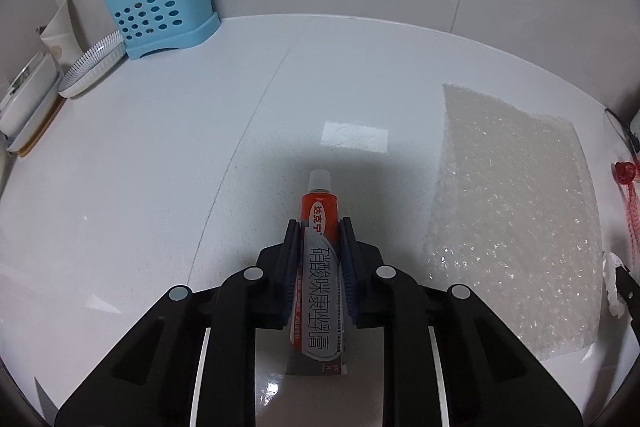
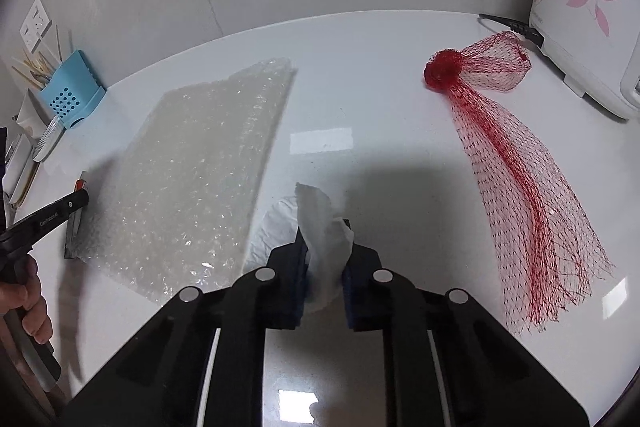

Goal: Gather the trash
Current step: 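Grasp the red toothpaste tube with the left tool while the right tool grasps the white tissue, then carry the toothpaste tube and tissue down over the wastebasket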

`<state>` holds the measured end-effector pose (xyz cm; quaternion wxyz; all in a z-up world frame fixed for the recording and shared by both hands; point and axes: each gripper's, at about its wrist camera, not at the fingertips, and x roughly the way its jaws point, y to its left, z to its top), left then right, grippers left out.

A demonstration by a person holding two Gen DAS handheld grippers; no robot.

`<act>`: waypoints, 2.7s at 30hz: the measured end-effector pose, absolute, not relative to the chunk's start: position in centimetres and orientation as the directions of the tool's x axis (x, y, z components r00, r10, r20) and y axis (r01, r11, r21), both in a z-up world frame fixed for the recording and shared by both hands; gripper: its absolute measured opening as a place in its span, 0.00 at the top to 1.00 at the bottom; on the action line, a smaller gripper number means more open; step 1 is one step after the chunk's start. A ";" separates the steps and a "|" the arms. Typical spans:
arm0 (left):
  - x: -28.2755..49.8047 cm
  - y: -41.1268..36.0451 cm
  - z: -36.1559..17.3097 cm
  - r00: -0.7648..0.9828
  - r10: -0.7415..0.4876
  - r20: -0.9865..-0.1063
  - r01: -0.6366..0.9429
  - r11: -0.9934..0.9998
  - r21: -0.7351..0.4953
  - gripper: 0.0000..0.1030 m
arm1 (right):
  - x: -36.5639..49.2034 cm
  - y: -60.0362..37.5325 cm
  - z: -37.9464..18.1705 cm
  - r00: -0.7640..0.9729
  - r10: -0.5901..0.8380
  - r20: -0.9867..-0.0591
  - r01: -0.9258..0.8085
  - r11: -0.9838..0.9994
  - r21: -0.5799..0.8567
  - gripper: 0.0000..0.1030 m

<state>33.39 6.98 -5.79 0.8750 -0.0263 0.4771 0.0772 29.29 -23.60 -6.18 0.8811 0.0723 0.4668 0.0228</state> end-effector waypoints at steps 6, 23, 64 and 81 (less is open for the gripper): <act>31.7 6.5 -3.8 0.575 0.116 -0.810 -0.142 0.989 0.041 0.81 | 27.9 -23.7 -4.9 0.583 0.122 -0.804 0.014 0.987 0.159 0.87; 25.1 6.1 0.5 0.628 0.082 -0.774 -0.124 0.992 0.005 0.81 | 22.3 -25.4 -0.6 0.632 0.127 -0.765 0.011 0.985 0.172 0.87; 0.0 2.1 4.4 0.778 -0.080 -0.624 0.030 0.995 -0.091 0.81 | 0.6 -20.5 3.8 0.791 0.131 -0.597 -0.122 0.991 0.056 0.87; -8.1 -1.3 -1.5 0.807 -0.144 -0.573 0.085 0.988 -0.129 0.81 | -7.1 -18.1 -0.1 0.814 0.178 -0.553 -0.180 0.982 0.052 0.87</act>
